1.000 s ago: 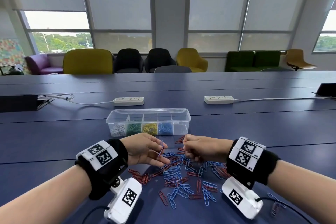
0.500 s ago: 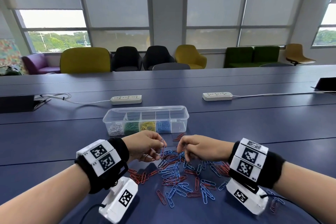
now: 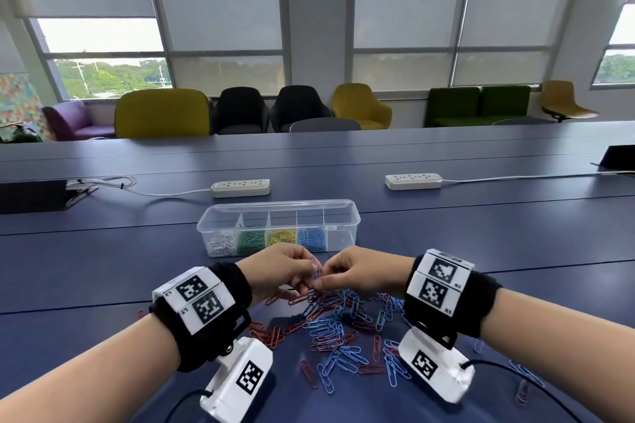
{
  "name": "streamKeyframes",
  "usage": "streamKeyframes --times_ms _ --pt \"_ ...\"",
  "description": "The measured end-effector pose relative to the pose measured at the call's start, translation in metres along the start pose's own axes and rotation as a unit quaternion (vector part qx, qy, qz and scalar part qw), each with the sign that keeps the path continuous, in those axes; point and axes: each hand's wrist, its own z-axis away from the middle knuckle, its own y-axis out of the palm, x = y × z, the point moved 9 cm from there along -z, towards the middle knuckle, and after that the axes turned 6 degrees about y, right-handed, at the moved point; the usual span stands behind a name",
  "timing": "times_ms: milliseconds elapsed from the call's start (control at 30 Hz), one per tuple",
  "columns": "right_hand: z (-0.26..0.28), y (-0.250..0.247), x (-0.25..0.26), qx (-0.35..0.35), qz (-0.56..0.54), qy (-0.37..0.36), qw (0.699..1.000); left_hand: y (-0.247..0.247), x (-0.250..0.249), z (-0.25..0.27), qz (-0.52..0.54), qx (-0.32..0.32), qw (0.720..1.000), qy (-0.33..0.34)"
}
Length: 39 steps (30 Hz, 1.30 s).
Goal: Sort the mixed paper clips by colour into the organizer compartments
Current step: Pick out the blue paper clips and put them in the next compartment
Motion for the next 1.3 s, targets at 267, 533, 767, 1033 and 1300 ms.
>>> streamKeyframes --times_ms 267,533,767,1033,1300 --pt "0.003 -0.012 -0.002 -0.041 0.000 -0.024 0.999 -0.007 0.013 0.001 0.169 -0.056 0.984 -0.027" --pt "0.008 -0.008 0.004 -0.050 0.022 -0.039 0.998 0.004 -0.001 0.000 0.003 -0.039 0.998 0.043" --pt "0.010 -0.009 0.003 -0.076 0.038 -0.023 0.996 -0.007 -0.012 0.002 -0.056 -0.082 0.990 0.100" --pt "0.012 -0.009 0.000 -0.090 0.014 -0.014 0.996 -0.008 -0.006 0.007 -0.020 -0.096 0.993 0.065" --pt "0.020 0.000 -0.005 -0.015 -0.124 -0.015 0.992 -0.006 -0.003 0.013 0.024 -0.065 0.996 0.054"
